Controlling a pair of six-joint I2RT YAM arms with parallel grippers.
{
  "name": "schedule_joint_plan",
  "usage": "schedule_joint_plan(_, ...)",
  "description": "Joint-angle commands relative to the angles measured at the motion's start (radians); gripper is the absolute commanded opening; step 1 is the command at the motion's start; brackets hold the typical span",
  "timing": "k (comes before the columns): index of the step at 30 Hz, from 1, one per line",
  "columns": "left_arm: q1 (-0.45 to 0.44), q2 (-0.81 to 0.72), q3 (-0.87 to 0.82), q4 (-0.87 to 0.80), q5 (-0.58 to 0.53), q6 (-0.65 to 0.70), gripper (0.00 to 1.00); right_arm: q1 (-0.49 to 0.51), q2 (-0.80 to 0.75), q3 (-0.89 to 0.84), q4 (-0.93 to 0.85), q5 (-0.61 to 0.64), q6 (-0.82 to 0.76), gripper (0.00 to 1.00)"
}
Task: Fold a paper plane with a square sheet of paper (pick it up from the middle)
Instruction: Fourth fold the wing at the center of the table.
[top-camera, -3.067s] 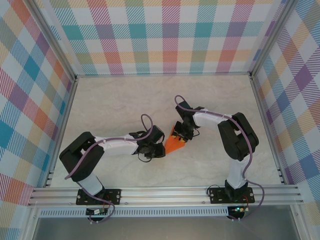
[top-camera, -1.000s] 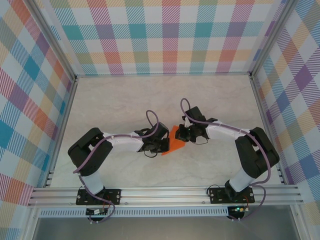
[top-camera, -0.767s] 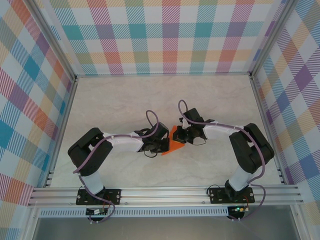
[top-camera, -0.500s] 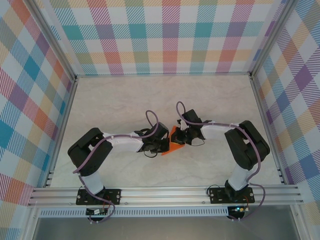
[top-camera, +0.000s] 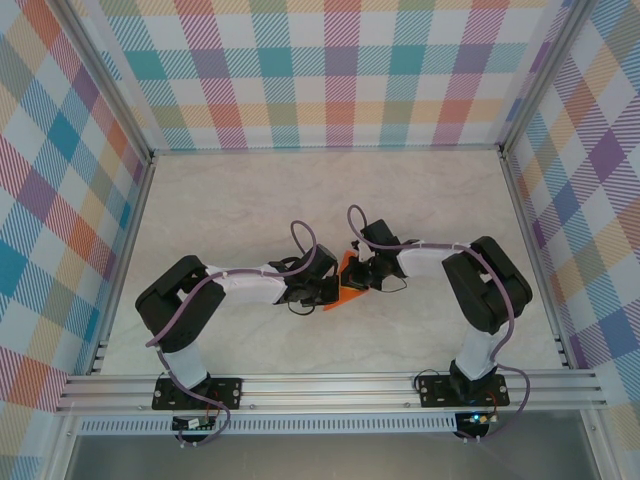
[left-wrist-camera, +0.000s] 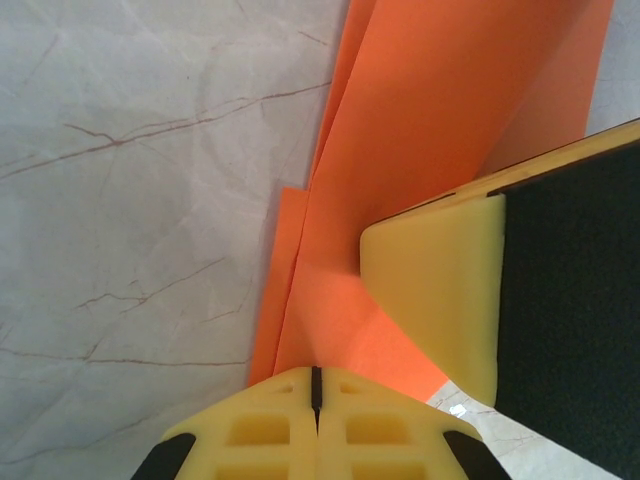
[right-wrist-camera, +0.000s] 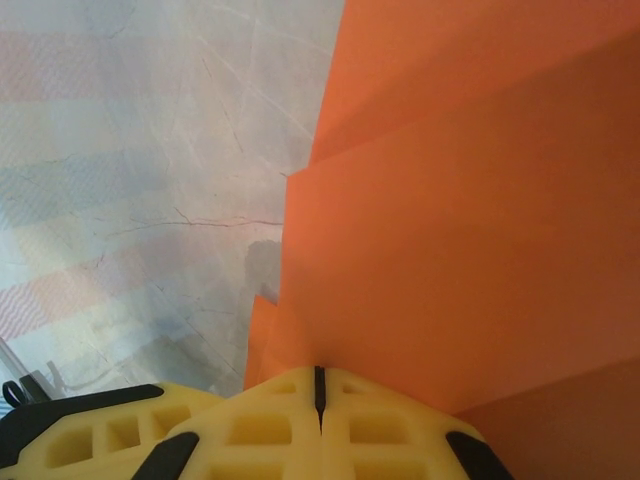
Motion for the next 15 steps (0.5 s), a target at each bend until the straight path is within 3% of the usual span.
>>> schedule_joint_plan(1, -0.006, 0.041, -0.06, -0.144, -0.008, 0.01, 0.0, -0.03, 0.034, 0.024, -0.015, 0.072, -0.064, 0.0)
schedule_joint_plan(15, -0.007, 0.043, -0.086, -0.149, 0.013, 0.021, 0.0, -0.176, 0.087, 0.067, 0.015, 0.06, -0.114, 0.0)
